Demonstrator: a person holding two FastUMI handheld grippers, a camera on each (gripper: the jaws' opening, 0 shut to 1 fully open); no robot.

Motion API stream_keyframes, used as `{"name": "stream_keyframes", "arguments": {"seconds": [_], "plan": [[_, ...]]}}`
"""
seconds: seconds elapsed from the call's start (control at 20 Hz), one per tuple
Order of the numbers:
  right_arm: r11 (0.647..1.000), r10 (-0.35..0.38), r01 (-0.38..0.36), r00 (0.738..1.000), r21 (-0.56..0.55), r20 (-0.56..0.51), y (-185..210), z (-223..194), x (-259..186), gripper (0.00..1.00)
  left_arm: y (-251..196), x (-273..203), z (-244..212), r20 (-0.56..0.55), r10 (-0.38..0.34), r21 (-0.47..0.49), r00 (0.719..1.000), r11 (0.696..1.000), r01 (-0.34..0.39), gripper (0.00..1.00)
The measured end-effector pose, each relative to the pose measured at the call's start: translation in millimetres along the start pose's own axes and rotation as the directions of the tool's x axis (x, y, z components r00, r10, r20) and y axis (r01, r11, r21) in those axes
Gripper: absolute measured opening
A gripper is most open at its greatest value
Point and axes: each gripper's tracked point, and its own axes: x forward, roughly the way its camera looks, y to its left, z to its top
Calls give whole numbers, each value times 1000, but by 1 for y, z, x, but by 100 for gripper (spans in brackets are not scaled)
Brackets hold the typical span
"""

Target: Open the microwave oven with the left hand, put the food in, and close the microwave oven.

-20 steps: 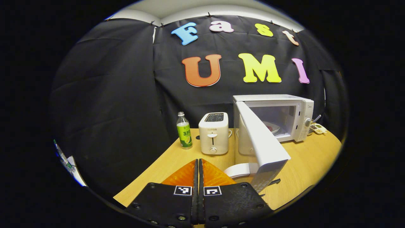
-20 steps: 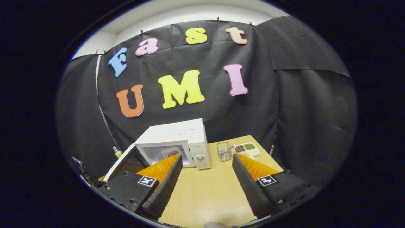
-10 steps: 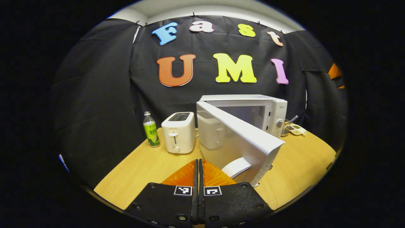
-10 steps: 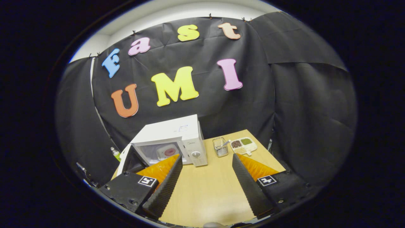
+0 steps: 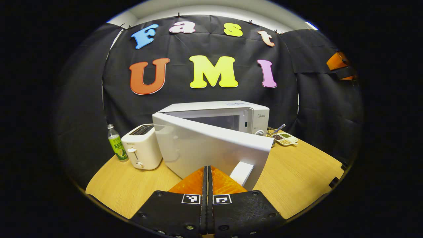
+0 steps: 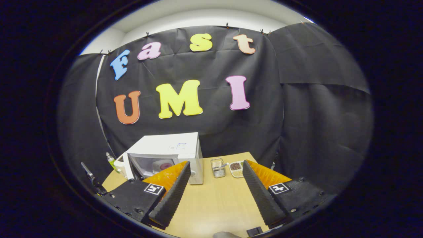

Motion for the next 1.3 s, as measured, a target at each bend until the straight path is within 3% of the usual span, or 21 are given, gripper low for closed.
{"name": "stream_keyframes", "arguments": {"seconds": [0.2,0.25,0.3,0.4,0.45,0.5,0.55,0.6,0.65,0.75,0.8,0.85,1.15,1.3], "plan": [[1000,-1,1,1000,-16,-3,-12,9,3,100,-27,35,12,14,-46,46,999,998,45,1],[1000,-5,5,1000,-16,2,-16,12,3,92,-32,42,14,17,-56,50,998,997,55,1],[1000,-12,12,1000,-21,10,-21,17,3,100,-39,48,16,19,-65,53,998,997,64,1],[999,-28,29,999,-39,29,-29,22,3,100,-50,60,20,23,-77,63,997,995,75,0],[998,-33,35,999,-47,34,-32,25,3,100,-55,66,21,22,-82,66,996,995,80,11],[998,-35,37,999,-56,40,-35,26,3,92,-59,73,22,25,-87,67,996,994,85,0],[997,-37,40,998,-66,47,-36,28,2,100,-64,79,24,27,-90,68,996,994,88,0],[996,-41,45,998,-77,53,-37,31,1,91,-68,84,25,28,-92,71,995,993,90,0],[996,-42,46,998,-81,55,-39,32,1,100,-71,91,26,28,-93,73,995,993,91,0],[997,-40,43,998,-72,44,-41,28,2,100,-78,105,29,29,-98,81,995,992,95,0],[997,-35,37,999,-70,31,-43,24,3,91,-80,112,30,30,-97,82,995,992,94,0],[997,-36,38,999,-69,21,-46,21,3,100,-82,120,33,34,-96,84,995,992,93,0],[996,-67,67,998,-61,6,-65,26,8,100,-91,164,40,30,-79,74,996,994,77,0],[996,-78,77,997,-55,-12,-74,25,8,100,-85,178,40,25,-37,65,999,997,36,0]]}}
